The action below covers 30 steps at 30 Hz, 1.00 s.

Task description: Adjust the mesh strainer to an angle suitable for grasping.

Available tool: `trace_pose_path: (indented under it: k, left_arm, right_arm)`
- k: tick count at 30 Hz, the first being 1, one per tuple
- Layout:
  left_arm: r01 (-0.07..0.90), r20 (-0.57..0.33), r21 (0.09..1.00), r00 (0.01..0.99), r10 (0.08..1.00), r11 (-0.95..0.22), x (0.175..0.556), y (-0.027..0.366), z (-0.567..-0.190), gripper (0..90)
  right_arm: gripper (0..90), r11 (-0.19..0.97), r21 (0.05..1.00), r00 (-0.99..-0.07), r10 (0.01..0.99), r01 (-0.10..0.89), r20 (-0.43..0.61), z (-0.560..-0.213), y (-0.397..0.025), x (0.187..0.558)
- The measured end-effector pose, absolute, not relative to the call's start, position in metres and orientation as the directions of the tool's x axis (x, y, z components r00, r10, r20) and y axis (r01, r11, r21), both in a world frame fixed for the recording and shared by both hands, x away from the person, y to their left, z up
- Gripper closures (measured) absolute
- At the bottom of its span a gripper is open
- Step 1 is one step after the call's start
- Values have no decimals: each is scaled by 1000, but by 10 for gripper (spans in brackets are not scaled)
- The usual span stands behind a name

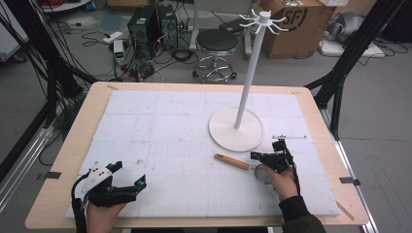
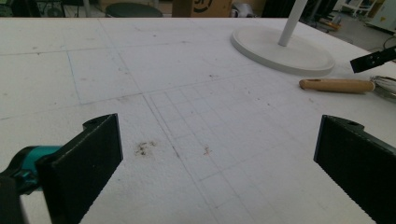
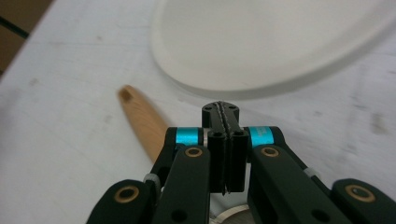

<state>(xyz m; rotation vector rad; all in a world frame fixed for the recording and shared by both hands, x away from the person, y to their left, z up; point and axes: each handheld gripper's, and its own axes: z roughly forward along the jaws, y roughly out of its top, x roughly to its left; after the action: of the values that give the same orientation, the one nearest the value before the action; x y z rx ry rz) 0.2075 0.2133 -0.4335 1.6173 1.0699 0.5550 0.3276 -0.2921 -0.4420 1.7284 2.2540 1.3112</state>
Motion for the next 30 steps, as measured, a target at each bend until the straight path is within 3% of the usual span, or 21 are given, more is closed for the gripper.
trace_pose_path:
  k: [5, 10, 30]
  left_arm:
    - [362, -163, 932, 489, 857, -29, 208, 213, -434, 17]
    - [361, -163, 932, 489, 857, -29, 207, 214, -434, 17]
    - [362, -161, 932, 488, 858, -31, 207, 214, -434, 17]
  right_arm:
    - [900, 63, 597, -352, 854, 800, 383, -445, -311, 332]
    - [900, 43, 574, -330, 852, 818, 406, -450, -322, 333]
    - [900, 98, 590, -418, 796, 802, 437, -454, -319, 282]
